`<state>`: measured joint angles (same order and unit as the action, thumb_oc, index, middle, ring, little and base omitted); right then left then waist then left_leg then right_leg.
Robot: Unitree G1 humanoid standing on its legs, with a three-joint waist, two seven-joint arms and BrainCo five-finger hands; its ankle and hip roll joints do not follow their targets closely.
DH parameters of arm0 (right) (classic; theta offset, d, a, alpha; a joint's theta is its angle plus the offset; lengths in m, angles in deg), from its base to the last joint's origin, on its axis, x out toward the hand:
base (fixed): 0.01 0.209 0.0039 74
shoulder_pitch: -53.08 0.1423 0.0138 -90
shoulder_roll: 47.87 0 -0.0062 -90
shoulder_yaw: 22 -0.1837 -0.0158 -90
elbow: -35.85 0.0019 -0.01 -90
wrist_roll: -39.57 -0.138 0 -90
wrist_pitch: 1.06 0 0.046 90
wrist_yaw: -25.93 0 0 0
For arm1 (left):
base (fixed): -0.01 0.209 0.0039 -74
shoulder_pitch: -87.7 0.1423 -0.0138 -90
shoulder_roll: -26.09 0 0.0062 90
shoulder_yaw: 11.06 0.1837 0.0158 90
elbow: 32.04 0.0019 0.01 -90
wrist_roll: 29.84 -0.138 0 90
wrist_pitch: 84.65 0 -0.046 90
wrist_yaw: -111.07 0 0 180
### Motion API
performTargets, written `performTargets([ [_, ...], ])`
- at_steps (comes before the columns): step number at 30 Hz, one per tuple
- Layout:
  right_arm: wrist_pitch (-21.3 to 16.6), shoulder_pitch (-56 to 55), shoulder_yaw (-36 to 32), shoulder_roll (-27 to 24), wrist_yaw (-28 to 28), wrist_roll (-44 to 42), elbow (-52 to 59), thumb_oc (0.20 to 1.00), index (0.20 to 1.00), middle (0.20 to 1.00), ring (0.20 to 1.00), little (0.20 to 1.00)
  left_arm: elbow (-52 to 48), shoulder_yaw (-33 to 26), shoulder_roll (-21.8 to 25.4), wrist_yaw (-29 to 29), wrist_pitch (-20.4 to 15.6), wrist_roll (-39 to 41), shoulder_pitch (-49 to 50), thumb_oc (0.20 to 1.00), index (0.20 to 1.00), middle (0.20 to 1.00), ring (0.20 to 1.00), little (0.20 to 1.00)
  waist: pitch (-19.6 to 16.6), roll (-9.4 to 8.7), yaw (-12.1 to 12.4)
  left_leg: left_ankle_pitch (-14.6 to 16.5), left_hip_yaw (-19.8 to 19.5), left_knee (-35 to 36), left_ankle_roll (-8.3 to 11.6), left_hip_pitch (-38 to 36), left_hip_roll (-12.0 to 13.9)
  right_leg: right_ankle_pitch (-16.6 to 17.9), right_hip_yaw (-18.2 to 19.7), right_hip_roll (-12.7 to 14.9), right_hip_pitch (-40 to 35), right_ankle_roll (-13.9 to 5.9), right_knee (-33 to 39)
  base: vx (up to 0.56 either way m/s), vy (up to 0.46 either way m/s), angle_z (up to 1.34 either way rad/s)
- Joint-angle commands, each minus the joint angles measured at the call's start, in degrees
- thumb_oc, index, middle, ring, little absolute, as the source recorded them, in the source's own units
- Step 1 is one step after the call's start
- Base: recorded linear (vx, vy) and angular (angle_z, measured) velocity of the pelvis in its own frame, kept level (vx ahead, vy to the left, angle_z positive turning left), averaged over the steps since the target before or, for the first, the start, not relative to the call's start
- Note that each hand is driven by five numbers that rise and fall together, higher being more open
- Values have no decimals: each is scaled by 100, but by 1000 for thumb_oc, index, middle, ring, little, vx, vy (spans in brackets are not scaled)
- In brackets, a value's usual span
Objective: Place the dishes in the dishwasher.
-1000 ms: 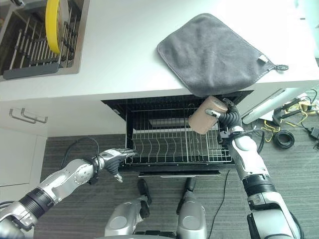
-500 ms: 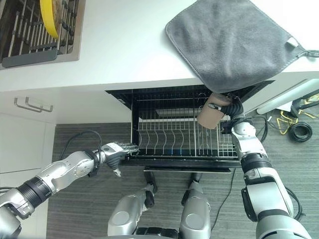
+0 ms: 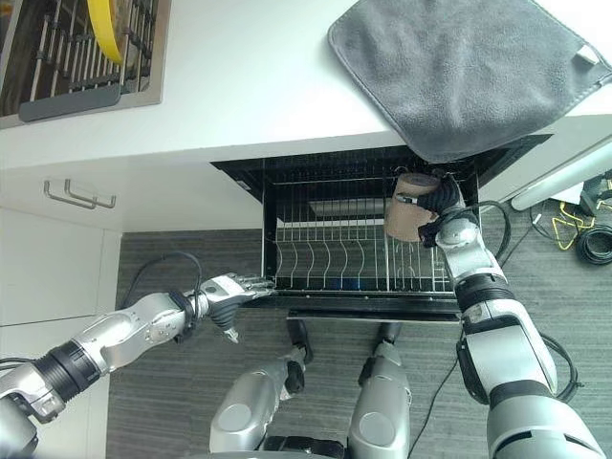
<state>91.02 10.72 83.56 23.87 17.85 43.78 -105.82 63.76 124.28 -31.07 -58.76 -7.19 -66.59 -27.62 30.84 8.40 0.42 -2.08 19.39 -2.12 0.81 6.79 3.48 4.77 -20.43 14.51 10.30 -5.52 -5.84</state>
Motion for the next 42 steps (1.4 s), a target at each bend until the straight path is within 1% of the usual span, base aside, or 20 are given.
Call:
performTargets([
  [1, 136, 531, 353, -342, -269, 637, -212, 200, 200, 200, 200, 200, -613, 112, 157, -109, -103, -30, 107, 1000, 1000, 1000, 1000, 1000, -105, 273, 130, 402, -145, -861, 266, 348, 361, -226, 237, 566, 351, -604, -482, -31, 0, 3],
  [2, 226, 540, 385, -361, -374, 570, -261, 200, 200, 200, 200, 200, -638, 115, 166, -117, -93, -43, 111, 1000, 1000, 1000, 1000, 1000, -105, 279, 128, 398, -141, -852, 268, 354, 360, -219, 234, 570, 360, -609, -480, 0, 0, 0],
  [4, 288, 530, 356, -403, -540, 663, -342, 200, 200, 200, 200, 200, -709, 81, 196, -83, -70, -34, 135, 1000, 1000, 1000, 1000, 1000, -105, 291, 133, 397, -132, -847, 270, 369, 365, -214, 233, 581, 390, -623, -491, 0, 0, 0],
  [7, 320, 554, 348, -482, -641, 980, -431, 200, 200, 200, 200, 200, -733, 56, 214, -57, -53, -32, 137, 1000, 1000, 1000, 1000, 1000, -105, 289, 141, 402, -139, -843, 269, 397, 366, -209, 226, 582, 425, -634, -495, 0, 0, 0],
  [11, 358, 579, 390, -602, -827, 1161, -433, 200, 200, 200, 200, 200, -798, 29, 266, -30, -59, -43, 159, 1000, 1000, 1000, 1000, 1000, -105, 279, 137, 410, -134, -847, 268, 412, 373, -200, 234, 581, 456, -650, -501, 0, 0, 0],
  [15, 340, 561, 413, -575, -953, 920, -496, 200, 200, 200, 200, 200, -777, 64, 256, -92, -49, -95, 104, 1000, 1000, 1000, 1000, 1000, -105, 277, 133, 420, -142, -851, 269, 454, 370, -206, 249, 583, 504, -663, -513, -1, 1, -1],
  [16, 431, 545, 384, -562, -1017, 895, -521, 410, 410, 410, 410, 410, -773, 65, 237, -94, -36, -111, 100, 1000, 1000, 1000, 1000, 1000, -105, 287, 126, 424, -143, -857, 272, 460, 368, -212, 257, 582, 510, -666, -517, -3, 9, -4],
  [17, 584, 527, 378, -561, -1013, 789, -547, 1000, 1000, 1000, 1000, 1000, -780, 58, 243, -116, -54, -154, 105, 1000, 1000, 1000, 1000, 1000, -105, 298, 125, 423, -144, -848, 267, 459, 363, -211, 260, 583, 517, -667, -518, 0, 0, 0],
  [20, 537, 531, 357, -529, -1057, 830, -694, 1000, 1000, 1000, 1000, 1000, -787, 82, 284, -135, -80, -150, 36, 1000, 1000, 1000, 1000, 1000, -105, 313, 120, 428, -142, -844, 269, 465, 363, -207, 257, 598, 527, -678, -517, 0, 0, 0],
  [24, 505, 590, 416, -502, -1176, 673, -748, 1000, 1000, 1000, 1000, 1000, -739, 142, 288, -201, -121, -122, -21, 1000, 1000, 1000, 1000, 1000, -105, 339, 127, 429, -131, -848, 271, 446, 370, -213, 228, 626, 512, -677, -538, 0, 0, 0],
  [27, 409, 538, 349, -492, -1212, 554, -693, 1000, 1000, 1000, 1000, 1000, -748, 123, 217, -202, -63, -126, 53, 1000, 1000, 1000, 1000, 1000, -105, 360, 106, 463, -116, -847, 277, 378, 365, -249, 216, 649, 456, -698, -555, 22, 19, 1],
  [33, 365, 527, 287, -401, -1136, 454, -350, 1000, 1000, 1000, 1000, 1000, -698, 113, 121, -207, 23, -192, 133, 1000, 1000, 1000, 1000, 1000, -105, 312, 85, 456, -80, -886, 265, 436, 379, -222, 234, 656, 531, -693, -572, 0, 0, 0],
  [35, 336, 485, 243, -385, -1171, 192, -255, 1000, 1000, 1000, 1000, 1000, -683, 107, 72, -235, 31, -277, 180, 1000, 1000, 1000, 1000, 1000, -105, 311, 70, 458, -69, -892, 265, 434, 384, -227, 236, 662, 538, -693, -586, 0, 0, 0],
  [38, -94, 323, -179, -166, -1416, -1053, 137, 1000, 1000, 1000, 1000, 1000, -606, 78, -109, -368, 184, -384, 355, 1000, 1000, 1000, 1000, 1000, -105, 327, -12, 516, -41, -906, 265, 344, 381, -312, 287, 650, 486, -687, -627, 41, 62, -4],
  [39, -161, 258, -309, -71, -1489, -1393, 326, 1000, 1000, 1000, 1000, 1000, -546, 65, -134, -434, 193, -373, 380, 1000, 1000, 1000, 1000, 1000, -105, 319, -42, 492, -6, -895, 257, 348, 384, -291, 311, 640, 505, -671, -617, 51, 85, -9],
  [40, -113, 46, -545, 43, -1308, -1669, 737, 1000, 1000, 1000, 1000, 1000, -513, -7, -207, -571, 211, -340, 489, 1000, 1000, 1000, 1000, 1000, -105, 306, -100, 528, 9, -891, 266, 316, 378, -338, 355, 622, 498, -683, -634, 23, 70, -9],
  [41, -185, -64, -611, 70, -1249, -1963, 906, 1000, 1000, 1000, 1000, 1000, -508, -55, -231, -731, 255, -328, 555, 1000, 1000, 1000, 1000, 1000, -105, 294, -120, 494, 39, -875, 260, 324, 385, -307, 366, 617, 512, -664, -616, 33, 69, -8],
  [42, -221, -242, -691, 120, -1201, -2082, 1177, 1000, 1000, 1000, 1000, 1000, -496, -112, -278, -860, 332, -314, 618, 1000, 1000, 1000, 1000, 1000, -105, 288, -154, 500, 48, -858, 254, 312, 382, -316, 387, 610, 512, -665, -610, 7, 46, -14],
])
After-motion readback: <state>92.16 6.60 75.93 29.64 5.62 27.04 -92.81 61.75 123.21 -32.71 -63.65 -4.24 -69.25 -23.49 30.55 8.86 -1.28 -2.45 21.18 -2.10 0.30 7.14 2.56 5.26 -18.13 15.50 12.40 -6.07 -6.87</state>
